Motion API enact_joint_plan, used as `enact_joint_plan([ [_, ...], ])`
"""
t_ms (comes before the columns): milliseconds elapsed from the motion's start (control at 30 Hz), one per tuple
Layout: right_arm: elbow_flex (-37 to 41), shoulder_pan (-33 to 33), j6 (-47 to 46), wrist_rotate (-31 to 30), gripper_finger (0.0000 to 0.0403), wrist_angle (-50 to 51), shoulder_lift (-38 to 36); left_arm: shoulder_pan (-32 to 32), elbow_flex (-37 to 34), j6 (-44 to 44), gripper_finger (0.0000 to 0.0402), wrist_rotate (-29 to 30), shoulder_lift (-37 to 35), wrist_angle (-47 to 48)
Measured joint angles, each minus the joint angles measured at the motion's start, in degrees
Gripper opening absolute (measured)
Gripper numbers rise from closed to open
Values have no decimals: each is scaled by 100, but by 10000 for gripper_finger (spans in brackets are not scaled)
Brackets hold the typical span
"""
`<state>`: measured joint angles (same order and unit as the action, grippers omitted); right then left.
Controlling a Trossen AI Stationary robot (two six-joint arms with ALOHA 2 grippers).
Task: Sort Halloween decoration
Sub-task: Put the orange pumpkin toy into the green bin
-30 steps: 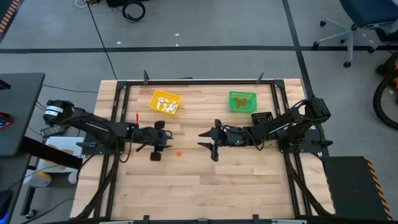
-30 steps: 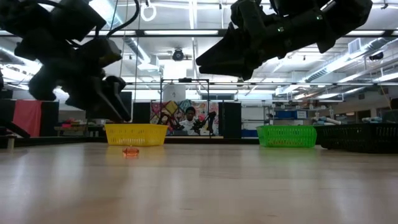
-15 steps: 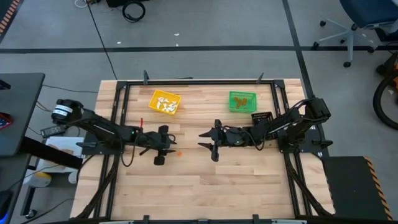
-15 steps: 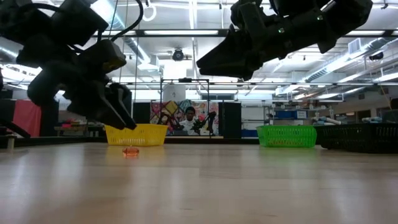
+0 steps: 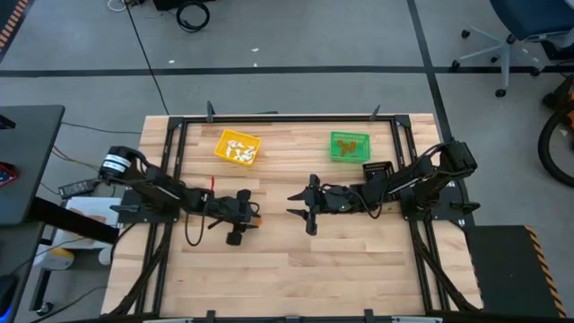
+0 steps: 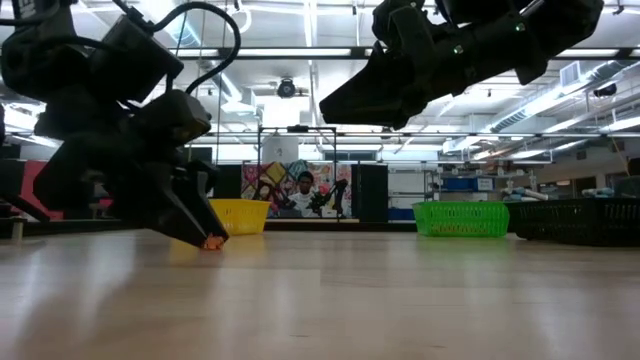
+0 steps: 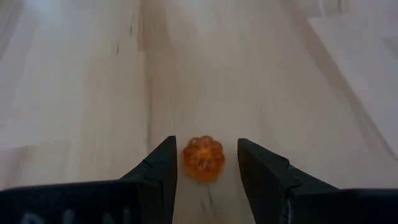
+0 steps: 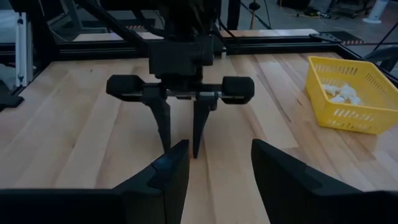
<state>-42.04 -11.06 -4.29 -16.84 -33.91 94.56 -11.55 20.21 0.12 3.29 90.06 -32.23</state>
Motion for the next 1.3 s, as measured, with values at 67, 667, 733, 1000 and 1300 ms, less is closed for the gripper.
enact_joint_plan([
  [67, 0, -17, 2, -8, 176, 0, 0, 5, 1, -30, 142, 1, 160, -145],
  [667, 0, -23, 68, -21, 176, 29, 0, 13, 13, -32, 56, 26, 389, -201],
  [733, 0, -23, 86, -20, 176, 29, 0, 13, 15, -35, 49, 22, 391, -180],
  [1000, 0, -23, 89, -21, 176, 26, 0, 9, 13, -41, 58, 107, 397, -199],
  [1300, 2, -45, 109, -459, 176, 252, -2, 164, 72, 216, 55, 194, 419, -431],
])
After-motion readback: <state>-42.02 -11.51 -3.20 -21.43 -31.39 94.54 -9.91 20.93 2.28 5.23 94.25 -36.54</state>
